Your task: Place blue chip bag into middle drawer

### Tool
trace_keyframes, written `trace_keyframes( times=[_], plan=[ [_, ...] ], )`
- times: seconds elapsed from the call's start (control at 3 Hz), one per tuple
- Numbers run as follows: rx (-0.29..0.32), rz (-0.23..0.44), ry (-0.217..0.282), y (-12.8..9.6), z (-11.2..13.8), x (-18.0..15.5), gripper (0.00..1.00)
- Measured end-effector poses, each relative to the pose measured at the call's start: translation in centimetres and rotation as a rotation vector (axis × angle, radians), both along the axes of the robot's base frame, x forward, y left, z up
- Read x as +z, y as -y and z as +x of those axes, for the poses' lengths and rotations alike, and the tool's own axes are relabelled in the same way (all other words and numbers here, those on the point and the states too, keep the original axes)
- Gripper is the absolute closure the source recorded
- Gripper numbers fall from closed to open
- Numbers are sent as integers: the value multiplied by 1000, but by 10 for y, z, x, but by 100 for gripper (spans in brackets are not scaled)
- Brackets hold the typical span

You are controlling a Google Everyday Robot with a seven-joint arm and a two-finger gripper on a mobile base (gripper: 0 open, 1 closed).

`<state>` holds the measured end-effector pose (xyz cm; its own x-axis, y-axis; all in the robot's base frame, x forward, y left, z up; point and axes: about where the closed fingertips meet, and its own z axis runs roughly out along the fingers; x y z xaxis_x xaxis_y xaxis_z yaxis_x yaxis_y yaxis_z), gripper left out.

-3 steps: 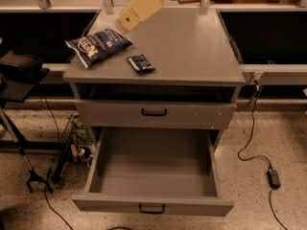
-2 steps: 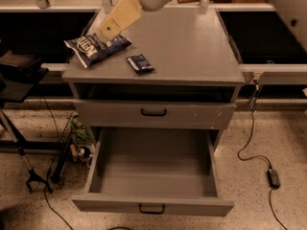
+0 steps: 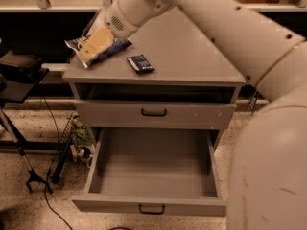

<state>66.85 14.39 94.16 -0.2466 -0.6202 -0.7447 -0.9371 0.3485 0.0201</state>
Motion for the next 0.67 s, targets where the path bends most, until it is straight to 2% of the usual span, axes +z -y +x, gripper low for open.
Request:
trace_keyframes(
  times=[0.33, 0.67],
  plan=[
    [-160, 7, -18, -8, 35, -34, 0],
    [-309, 28, -7, -18, 63, -55, 0]
  ],
)
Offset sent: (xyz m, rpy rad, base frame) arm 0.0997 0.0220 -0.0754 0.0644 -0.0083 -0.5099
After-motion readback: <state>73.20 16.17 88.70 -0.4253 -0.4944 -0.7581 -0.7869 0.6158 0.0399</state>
